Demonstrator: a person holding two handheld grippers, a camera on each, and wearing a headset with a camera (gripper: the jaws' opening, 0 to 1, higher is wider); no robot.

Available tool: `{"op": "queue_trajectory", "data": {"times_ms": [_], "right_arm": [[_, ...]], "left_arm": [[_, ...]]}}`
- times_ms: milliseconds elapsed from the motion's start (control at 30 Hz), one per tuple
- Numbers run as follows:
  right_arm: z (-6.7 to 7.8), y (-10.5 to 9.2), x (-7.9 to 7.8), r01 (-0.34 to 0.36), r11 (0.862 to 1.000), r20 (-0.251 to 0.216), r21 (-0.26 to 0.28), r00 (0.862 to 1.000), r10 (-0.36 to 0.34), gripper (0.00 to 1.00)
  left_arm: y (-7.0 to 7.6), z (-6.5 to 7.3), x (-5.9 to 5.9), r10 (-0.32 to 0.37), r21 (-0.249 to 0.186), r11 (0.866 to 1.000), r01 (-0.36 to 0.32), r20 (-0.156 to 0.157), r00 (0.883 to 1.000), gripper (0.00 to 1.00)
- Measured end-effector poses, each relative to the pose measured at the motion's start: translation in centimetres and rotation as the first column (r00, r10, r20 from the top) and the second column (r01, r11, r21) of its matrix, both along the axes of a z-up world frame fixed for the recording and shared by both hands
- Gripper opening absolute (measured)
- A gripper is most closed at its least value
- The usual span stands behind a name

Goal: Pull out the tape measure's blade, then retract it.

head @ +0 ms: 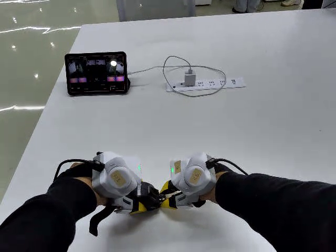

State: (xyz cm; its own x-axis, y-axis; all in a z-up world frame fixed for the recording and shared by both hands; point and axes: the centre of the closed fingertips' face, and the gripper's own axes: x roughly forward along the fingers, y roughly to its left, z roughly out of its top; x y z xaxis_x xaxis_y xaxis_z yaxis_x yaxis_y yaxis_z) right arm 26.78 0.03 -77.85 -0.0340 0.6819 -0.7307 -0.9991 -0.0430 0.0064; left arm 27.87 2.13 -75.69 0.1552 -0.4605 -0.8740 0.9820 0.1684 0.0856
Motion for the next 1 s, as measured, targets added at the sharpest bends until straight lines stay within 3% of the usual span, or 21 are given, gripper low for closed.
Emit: {"op": "queue_trajectory", "data": {"times_ms": [133,367,1000], "right_arm": [[0.0,-0.1,-0.1,0.003,1.0,-0.012,-0.009,1.0,-0.003,0.1],[0.0,-0.5,-0.1,-0.017,1.0,0.031,-0.019,0.999,0.018,0.09],[-0.1,-1.3,0.1,0.015,0.999,0.006,-0.035,1.0,-0.015,0.09]], "left_arm": [[0.0,0.0,0.0,0.002,-0.004,1.0,-0.002,-0.001,1.0,0.33],[0.2,0.0,-0.1,0.008,0.003,1.0,-0.008,-0.01,1.0,0.33],[0.1,0.0,0.1,0.02,-0.021,1.0,-0.02,-0.005,1.0,0.33]]}}
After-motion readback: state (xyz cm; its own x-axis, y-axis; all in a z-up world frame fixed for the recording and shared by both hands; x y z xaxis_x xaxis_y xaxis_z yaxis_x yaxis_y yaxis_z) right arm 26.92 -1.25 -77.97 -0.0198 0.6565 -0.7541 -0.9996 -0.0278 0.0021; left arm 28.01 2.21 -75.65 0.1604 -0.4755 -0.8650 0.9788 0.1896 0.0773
